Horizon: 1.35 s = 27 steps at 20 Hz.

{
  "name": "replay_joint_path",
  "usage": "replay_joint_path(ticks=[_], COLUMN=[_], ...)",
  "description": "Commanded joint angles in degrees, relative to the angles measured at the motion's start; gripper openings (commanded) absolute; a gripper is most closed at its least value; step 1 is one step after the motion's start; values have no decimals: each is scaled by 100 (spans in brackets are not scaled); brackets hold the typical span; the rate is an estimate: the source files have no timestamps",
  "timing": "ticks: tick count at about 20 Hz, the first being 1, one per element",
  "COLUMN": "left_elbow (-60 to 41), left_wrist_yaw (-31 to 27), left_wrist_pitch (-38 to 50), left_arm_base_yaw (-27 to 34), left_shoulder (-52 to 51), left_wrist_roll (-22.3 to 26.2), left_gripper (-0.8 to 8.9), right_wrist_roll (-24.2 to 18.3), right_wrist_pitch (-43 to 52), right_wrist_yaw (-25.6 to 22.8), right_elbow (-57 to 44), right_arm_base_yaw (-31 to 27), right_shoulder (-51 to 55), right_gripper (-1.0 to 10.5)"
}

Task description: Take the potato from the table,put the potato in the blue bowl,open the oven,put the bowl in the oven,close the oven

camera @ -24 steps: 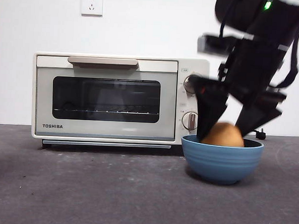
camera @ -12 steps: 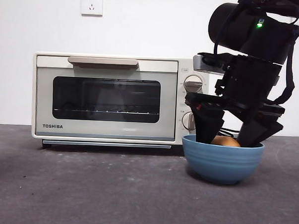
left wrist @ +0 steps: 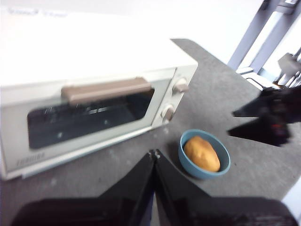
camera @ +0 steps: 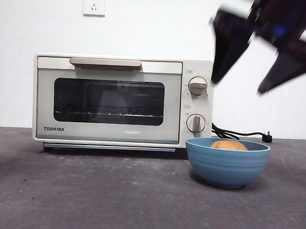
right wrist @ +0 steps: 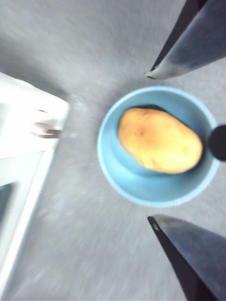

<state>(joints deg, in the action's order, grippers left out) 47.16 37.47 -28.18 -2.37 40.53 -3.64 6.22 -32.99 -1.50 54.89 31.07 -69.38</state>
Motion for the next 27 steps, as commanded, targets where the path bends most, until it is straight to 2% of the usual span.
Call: replay_joint_path(ticks=[1, 7, 10, 14, 21, 27], left_elbow=[24, 490, 966, 1456, 1596, 1596], left_wrist_yaw=[-175, -1005, -1381, -1543, -1657, -1620], left_wrist_pitch=[769, 2011, 2129, 2168, 2277, 1410], left_arm_base_yaw=[-229, -756, -933, -1012, -1078, -1244], left_shoulder=[592, 2361, 3171, 3978, 4568, 4568], left_wrist_roll=[-120, -9, 330, 654, 841, 975], left_gripper=[-8, -8, -8, -8, -8, -8], right_wrist_roll=[39, 205, 234, 308, 339, 334], right_wrist_pitch=[-280, -1246, -1532, -1683, -1716, -1624], right_wrist_yaw=[2, -2, -9, -11, -13, -17], right_elbow=[-39, -39, -39, -39, -39, -39], right_arm_base_yaw=[9, 9, 9, 9, 9, 9], right_shoulder=[634, 1912, 2277, 2459, 2476, 2476], right_gripper=[477, 476, 476, 476, 474, 474])
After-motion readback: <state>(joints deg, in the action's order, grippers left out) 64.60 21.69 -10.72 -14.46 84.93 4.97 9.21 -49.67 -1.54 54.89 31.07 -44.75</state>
